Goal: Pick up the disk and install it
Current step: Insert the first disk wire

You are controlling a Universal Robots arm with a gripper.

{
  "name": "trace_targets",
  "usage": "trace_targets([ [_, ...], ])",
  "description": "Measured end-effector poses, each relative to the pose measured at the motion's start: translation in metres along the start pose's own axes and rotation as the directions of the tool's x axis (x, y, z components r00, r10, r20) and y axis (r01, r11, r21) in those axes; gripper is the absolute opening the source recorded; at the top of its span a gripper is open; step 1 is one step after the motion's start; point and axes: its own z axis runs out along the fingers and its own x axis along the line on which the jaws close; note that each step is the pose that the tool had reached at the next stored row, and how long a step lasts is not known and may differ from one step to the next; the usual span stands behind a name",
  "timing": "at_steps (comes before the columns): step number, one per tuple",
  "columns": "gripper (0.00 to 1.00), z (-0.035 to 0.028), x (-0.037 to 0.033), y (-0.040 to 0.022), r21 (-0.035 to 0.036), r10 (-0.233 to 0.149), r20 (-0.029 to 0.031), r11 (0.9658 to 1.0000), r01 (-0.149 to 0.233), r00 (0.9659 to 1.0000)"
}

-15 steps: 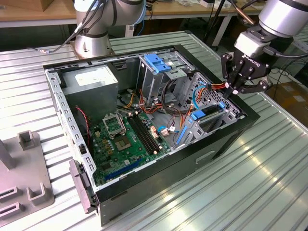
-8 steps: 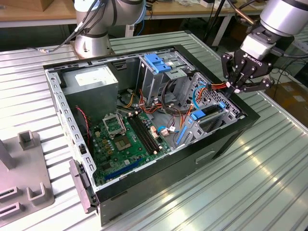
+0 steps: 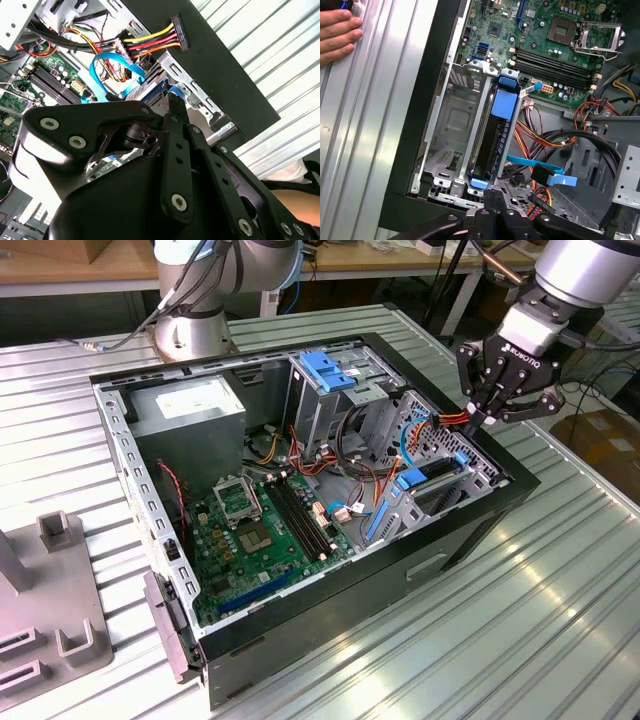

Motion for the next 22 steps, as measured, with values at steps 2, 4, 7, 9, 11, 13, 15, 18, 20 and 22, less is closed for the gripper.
trace_targets([
  [2, 0.1, 0.0, 0.0, -0.0004, -0.0006, -0.031, 0.0008, 0.9995, 0.031, 0.9995],
  [4, 0.1, 0.0, 0.0, -0.0005, -0.0013, -0.068, 0.0017, 0.9977, 0.068, 0.9977],
  [7, 0.1, 0.0, 0.0006, -0.0026, -0.0024, -0.125, 0.0032, 0.9921, 0.125, 0.9921],
  [9, 0.1, 0.0, 0.0009, -0.0057, -0.003, -0.134, 0.0036, 0.991, 0.134, 0.991],
  [11, 0.1, 0.0, 0.0011, -0.0099, -0.0038, -0.143, 0.0043, 0.9896, 0.143, 0.9896],
  [13, 0.1, 0.0, 0.0011, -0.013, -0.0043, -0.151, 0.0047, 0.9886, 0.151, 0.9886],
  [15, 0.1, 0.0, 0.0008, -0.0154, -0.0046, -0.157, 0.005, 0.9875, 0.158, 0.9875],
  [18, 0.1, -0.0001, 0.001, -0.017, -0.0055, -0.213, 0.0063, 0.977, 0.213, 0.977],
  [20, 0.1, 0.0, 0.001, -0.0172, -0.006, -0.249, 0.0074, 0.9685, 0.249, 0.9685],
  [22, 0.1, 0.0, 0.0011, -0.0174, -0.0066, -0.296, 0.0088, 0.9553, 0.296, 0.9553],
])
